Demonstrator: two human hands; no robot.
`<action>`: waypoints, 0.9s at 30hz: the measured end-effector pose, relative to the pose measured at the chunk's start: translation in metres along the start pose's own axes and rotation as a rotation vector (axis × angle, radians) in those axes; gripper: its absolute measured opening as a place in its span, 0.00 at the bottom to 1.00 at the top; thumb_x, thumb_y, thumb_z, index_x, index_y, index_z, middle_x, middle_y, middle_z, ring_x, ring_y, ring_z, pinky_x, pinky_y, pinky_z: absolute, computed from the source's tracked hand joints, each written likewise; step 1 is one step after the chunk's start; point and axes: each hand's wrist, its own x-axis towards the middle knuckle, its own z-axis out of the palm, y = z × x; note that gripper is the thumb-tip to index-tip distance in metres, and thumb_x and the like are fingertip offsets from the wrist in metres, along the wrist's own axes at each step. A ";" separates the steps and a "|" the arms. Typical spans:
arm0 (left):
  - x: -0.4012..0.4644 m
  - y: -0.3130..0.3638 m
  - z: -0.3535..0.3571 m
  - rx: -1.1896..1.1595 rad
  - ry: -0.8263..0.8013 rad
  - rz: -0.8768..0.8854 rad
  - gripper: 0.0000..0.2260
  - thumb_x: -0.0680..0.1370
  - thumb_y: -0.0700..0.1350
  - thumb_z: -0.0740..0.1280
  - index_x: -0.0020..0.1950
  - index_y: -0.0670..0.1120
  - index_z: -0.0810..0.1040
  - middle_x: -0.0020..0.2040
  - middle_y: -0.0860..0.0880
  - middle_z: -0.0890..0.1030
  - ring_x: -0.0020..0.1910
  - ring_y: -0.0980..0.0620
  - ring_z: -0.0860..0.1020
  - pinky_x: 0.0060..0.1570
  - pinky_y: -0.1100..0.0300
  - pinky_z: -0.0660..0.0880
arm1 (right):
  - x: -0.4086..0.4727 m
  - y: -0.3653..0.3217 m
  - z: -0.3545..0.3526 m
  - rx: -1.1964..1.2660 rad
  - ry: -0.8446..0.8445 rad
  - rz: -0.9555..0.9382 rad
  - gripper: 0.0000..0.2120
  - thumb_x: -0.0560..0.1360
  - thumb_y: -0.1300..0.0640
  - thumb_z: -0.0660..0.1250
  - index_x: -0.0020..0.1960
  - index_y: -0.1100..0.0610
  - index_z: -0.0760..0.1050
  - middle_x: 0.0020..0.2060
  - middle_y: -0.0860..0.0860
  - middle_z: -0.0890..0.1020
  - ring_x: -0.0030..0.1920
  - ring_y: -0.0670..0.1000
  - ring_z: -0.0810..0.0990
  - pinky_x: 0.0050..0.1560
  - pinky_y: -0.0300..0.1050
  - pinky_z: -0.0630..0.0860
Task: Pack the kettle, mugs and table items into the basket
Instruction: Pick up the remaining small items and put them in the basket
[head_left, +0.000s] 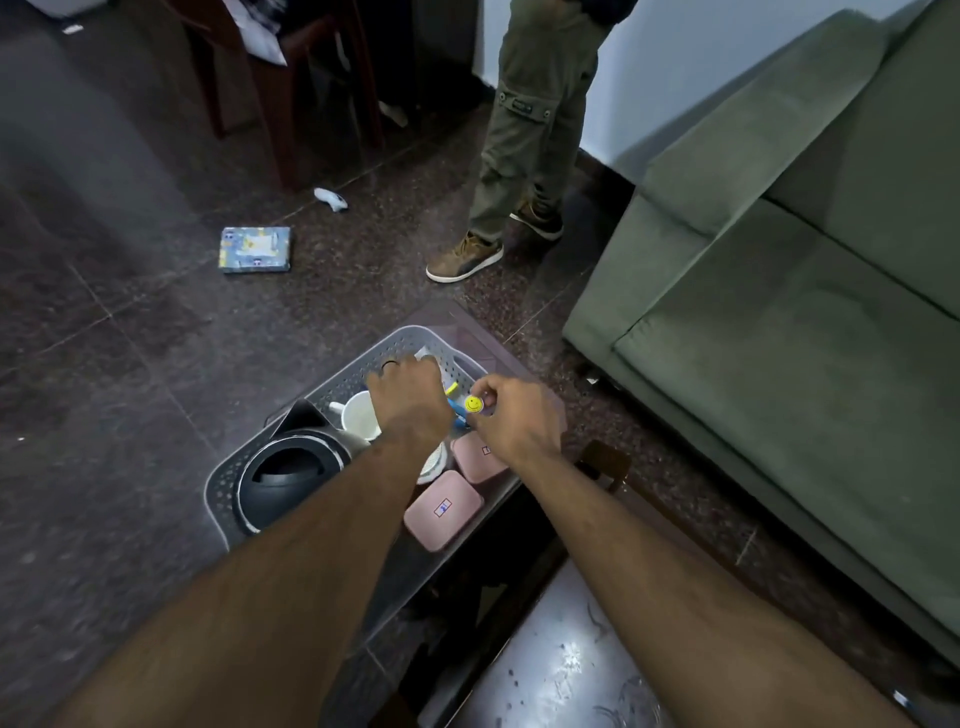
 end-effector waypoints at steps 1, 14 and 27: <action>0.002 -0.002 0.004 0.029 -0.007 0.005 0.14 0.75 0.42 0.69 0.60 0.47 0.78 0.61 0.45 0.80 0.63 0.43 0.77 0.61 0.50 0.70 | 0.002 0.000 0.005 -0.001 -0.016 0.008 0.10 0.73 0.50 0.73 0.55 0.45 0.81 0.49 0.47 0.86 0.52 0.53 0.84 0.53 0.47 0.80; 0.004 0.005 0.035 0.092 -0.037 0.112 0.21 0.75 0.57 0.68 0.63 0.47 0.76 0.61 0.45 0.80 0.65 0.42 0.75 0.66 0.46 0.67 | 0.006 0.014 0.023 -0.002 0.025 -0.076 0.17 0.74 0.49 0.73 0.62 0.45 0.79 0.55 0.48 0.85 0.57 0.54 0.83 0.57 0.50 0.80; -0.066 0.061 0.019 -0.205 0.192 0.345 0.21 0.66 0.47 0.64 0.51 0.35 0.81 0.47 0.30 0.81 0.48 0.28 0.79 0.50 0.40 0.75 | -0.123 0.197 -0.031 0.199 0.460 0.243 0.08 0.73 0.45 0.73 0.50 0.46 0.81 0.41 0.44 0.83 0.42 0.47 0.83 0.42 0.43 0.78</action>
